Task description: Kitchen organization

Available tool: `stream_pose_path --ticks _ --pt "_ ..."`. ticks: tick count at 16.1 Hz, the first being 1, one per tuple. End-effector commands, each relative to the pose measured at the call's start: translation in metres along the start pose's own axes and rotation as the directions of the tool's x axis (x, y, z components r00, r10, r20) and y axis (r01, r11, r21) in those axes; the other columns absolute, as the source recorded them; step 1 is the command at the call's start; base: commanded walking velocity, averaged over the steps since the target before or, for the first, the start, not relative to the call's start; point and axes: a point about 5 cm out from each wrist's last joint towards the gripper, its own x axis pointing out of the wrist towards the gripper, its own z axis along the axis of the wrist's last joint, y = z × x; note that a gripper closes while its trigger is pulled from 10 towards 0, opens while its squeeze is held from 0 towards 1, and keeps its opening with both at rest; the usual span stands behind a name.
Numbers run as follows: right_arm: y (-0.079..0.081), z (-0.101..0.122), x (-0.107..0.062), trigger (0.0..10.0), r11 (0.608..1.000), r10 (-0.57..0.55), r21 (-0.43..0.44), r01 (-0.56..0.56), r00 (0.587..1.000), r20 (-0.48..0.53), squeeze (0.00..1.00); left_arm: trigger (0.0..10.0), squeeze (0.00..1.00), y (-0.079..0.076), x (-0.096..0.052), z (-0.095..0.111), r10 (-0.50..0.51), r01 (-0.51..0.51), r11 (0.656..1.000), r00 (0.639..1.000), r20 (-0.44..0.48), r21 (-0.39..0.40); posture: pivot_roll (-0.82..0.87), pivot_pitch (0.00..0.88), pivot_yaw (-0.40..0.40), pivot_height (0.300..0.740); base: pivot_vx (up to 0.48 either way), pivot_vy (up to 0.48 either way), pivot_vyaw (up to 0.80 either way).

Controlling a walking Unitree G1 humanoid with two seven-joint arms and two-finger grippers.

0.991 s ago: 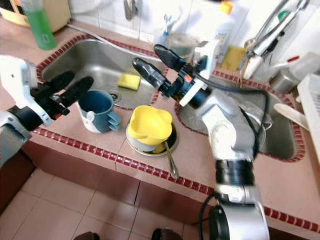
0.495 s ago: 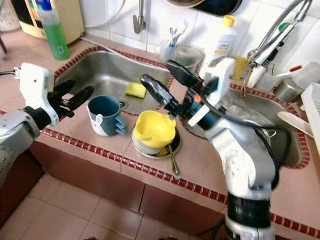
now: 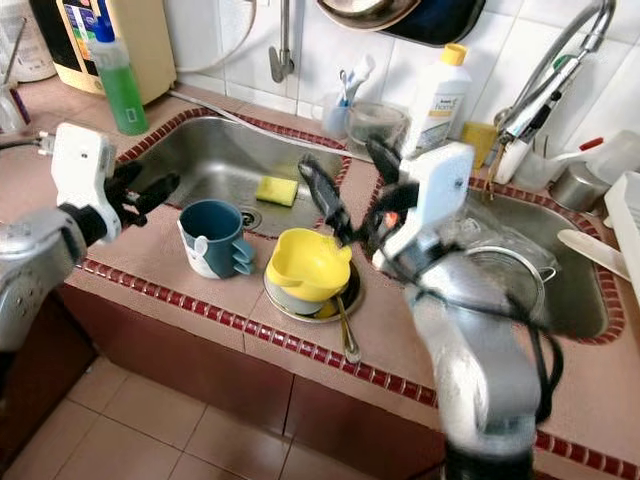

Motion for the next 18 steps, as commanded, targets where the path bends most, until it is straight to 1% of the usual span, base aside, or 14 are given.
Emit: stream_pose_path --ticks 1,2,3,6,7,9,10,12,13,14,16,18 --pt "0.006 0.0 -0.002 10.0 1.0 0.011 -0.006 -0.011 1.0 -0.011 0.0 10.0 0.0 -0.001 0.002 0.002 -0.025 0.025 0.999 0.999 -0.021 0.02 -0.06 0.031 -0.058 0.74 0.0 0.0 0.0" --pt "0.014 -0.008 -0.01 10.0 1.0 0.003 0.004 -0.003 0.999 -0.048 0.0 10.0 0.0 0.0 0.005 0.002 -0.032 0.033 0.999 0.999 -0.033 0.04 -0.07 0.033 -0.056 0.74 0.0 0.0 0.0" --pt "0.015 -0.012 -0.015 10.0 1.0 -0.013 -0.001 0.013 0.998 -0.064 0.0 10.0 0.0 0.001 0.007 0.003 -0.036 0.038 0.998 0.999 -0.029 0.041 -0.08 0.035 -0.051 0.74 0.0 0.0 0.0" --pt "0.015 -0.023 -0.023 10.0 0.997 -0.069 -0.051 0.064 0.993 -0.096 0.0 10.0 0.0 0.0 0.011 0.002 -0.038 0.039 0.999 0.999 -0.036 0.029 -0.09 0.034 -0.043 0.74 0.0 0.0 0.0" --pt "0.017 -0.025 -0.025 10.0 0.997 -0.066 -0.042 0.062 0.991 -0.113 0.0 10.0 0.0 -0.002 0.012 0.001 -0.052 0.054 0.998 0.998 -0.045 0.036 -0.09 0.033 -0.042 0.74 0.0 0.0 0.0" --pt "0.026 -0.03 -0.032 10.0 1.0 -0.008 -0.006 0.007 0.987 -0.159 0.0 10.0 0.0 -0.008 0.012 0.001 -0.101 0.108 0.99 0.993 -0.067 0.096 -0.09 0.032 -0.042 0.74 0.0 0.0 0.0" --pt "0.028 -0.031 -0.033 10.0 1.0 0.007 -0.005 -0.008 0.986 -0.165 0.0 10.0 0.0 -0.01 0.012 0.002 -0.119 0.126 0.986 0.99 -0.072 0.107 -0.09 0.032 -0.043 0.74 0.0 0.0 0.0" --pt "0.032 -0.033 -0.037 10.0 0.999 0.038 0.002 -0.039 0.982 -0.186 0.0 10.0 0.0 -0.015 0.015 0.008 -0.152 0.164 0.979 0.983 -0.102 0.122 -0.08 0.032 -0.044 0.74 0.0 0.0 0.0" --pt "0.035 -0.034 -0.04 10.0 0.998 0.055 0.007 -0.055 0.98 -0.193 0.0 10.0 0.0 -0.018 0.017 0.014 -0.179 0.196 0.972 0.975 -0.134 0.128 -0.09 0.032 -0.039 0.74 0.0 0.0 0.0" --pt "0.035 -0.034 -0.041 10.0 0.998 0.056 0.008 -0.055 0.979 -0.197 0.0 10.0 0.0 -0.019 0.017 0.016 -0.184 0.205 0.969 0.971 -0.151 0.139 -0.09 0.031 -0.038 0.74 0.0 0.0 0.0" --pt "0.038 -0.033 -0.042 10.0 0.998 0.058 0.02 -0.055 0.978 -0.199 0.0 10.0 0.0 -0.02 0.019 0.017 -0.19 0.216 0.967 0.965 -0.181 0.134 -0.09 0.03 -0.033 0.74 0.0 0.0 0.0" --pt "0.044 -0.032 -0.044 10.0 0.997 0.069 0.038 -0.063 0.979 -0.193 0.0 10.0 0.0 -0.021 0.022 0.017 -0.205 0.238 0.963 0.951 -0.233 0.127 -0.09 0.028 -0.019 0.74 0.0 0.0 0.0"
